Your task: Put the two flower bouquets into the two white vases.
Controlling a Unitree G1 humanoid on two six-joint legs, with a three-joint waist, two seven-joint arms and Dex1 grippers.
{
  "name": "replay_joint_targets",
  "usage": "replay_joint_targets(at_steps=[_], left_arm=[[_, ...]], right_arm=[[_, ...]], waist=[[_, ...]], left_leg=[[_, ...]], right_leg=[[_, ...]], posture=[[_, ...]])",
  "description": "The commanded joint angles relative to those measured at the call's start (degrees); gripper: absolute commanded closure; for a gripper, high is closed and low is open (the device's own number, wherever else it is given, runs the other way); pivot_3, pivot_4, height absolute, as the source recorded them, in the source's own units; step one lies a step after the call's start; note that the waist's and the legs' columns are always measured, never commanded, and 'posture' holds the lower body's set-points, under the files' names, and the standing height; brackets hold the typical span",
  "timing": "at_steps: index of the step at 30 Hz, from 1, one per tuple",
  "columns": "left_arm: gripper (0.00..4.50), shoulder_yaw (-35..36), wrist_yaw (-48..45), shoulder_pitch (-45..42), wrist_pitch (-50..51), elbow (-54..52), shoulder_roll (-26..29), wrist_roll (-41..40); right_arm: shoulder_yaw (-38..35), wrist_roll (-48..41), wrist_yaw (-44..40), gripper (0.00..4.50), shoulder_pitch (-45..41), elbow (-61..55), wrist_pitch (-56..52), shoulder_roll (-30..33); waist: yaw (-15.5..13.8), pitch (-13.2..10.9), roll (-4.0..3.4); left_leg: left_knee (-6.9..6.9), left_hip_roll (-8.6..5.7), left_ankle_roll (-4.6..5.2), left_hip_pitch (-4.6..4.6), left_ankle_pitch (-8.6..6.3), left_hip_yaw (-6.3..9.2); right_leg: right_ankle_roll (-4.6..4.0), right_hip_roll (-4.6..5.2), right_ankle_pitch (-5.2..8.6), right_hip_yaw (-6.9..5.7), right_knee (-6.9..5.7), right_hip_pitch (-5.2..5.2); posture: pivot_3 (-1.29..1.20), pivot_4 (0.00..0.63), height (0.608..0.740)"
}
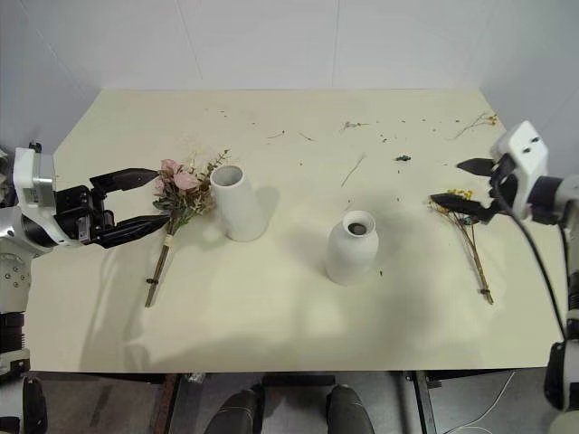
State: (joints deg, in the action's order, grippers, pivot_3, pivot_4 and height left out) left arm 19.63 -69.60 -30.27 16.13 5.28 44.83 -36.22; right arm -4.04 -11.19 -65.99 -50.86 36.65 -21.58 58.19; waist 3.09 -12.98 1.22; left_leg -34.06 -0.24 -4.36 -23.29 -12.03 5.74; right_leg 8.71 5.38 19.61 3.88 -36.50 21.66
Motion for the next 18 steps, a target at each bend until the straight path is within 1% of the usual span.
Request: replay_joint_targets(at_steps=[1, 3, 6, 9, 15, 18], left_arm=[[0.00, 0.81, 1.19, -0.90, -0.28, -4.54, -0.04, -1.86], [0.00, 0.76, 1.23, 0.01, 0.89, -6.54, 0.12, -2.58], [0.00, 0.56, 1.20, 0.97, 2.76, -9.35, 0.17, -4.03], [0.00, -0.37, -0.01, 1.48, 3.70, -10.56, 0.49, -4.67], [0.00, -0.62, 1.32, 2.22, 5.16, -14.00, -0.44, -5.60], [0.00, 0.06, 1.95, 3.11, 5.77, -15.24, -0.15, -6.29]], right_arm=[[2.75, 4.10, 1.94, 0.02, -6.05, 8.75, -7.16, 0.46], [5.60, 6.44, 0.43, 0.02, -7.95, 11.70, -10.61, 0.54], [11.80, 11.68, -3.06, 0.02, -11.02, 17.76, -14.27, 0.05], [16.25, 15.89, -6.46, 0.02, -13.48, 22.86, -13.67, -0.64], [18.16, 20.14, -4.43, 0.02, -16.98, 31.77, -10.00, -3.34], [18.23, 21.34, -4.56, 0.02, -17.61, 34.14, -9.12, -4.57]], waist=[[0.27, 0.00, -0.01], [0.32, 0.00, -0.01], [0.28, -0.02, -0.03], [0.18, -0.02, -0.04], [0.25, -0.02, -0.04], [0.29, -0.02, -0.04]], left_leg=[[-0.01, 0.00, 0.00, 0.00, 0.00, -0.05], [0.04, 0.01, 0.00, 0.01, 0.00, -0.06], [0.08, 0.02, 0.00, -0.01, 0.00, -0.07], [0.06, 0.00, -0.01, -0.04, -0.01, -0.10], [0.02, 0.00, -0.02, -0.04, 0.00, -0.10], [0.02, 0.00, -0.03, -0.03, 0.00, -0.10]], right_leg=[[0.00, 0.01, 0.00, 0.03, -0.01, 0.01], [0.00, -0.01, 0.00, 0.05, 0.00, 0.05], [-0.01, -0.02, 0.03, 0.05, 0.02, 0.08], [0.00, 0.00, 0.04, 0.06, 0.07, 0.09], [0.00, -0.01, 0.04, 0.06, 0.02, 0.08], [0.00, -0.02, 0.04, 0.06, 0.02, 0.07]], posture=[[0.00, 0.150, 0.740], [0.00, 0.150, 0.740], [0.00, 0.150, 0.740], [0.00, 0.150, 0.740], [0.00, 0.150, 0.740], [0.00, 0.150, 0.740]])
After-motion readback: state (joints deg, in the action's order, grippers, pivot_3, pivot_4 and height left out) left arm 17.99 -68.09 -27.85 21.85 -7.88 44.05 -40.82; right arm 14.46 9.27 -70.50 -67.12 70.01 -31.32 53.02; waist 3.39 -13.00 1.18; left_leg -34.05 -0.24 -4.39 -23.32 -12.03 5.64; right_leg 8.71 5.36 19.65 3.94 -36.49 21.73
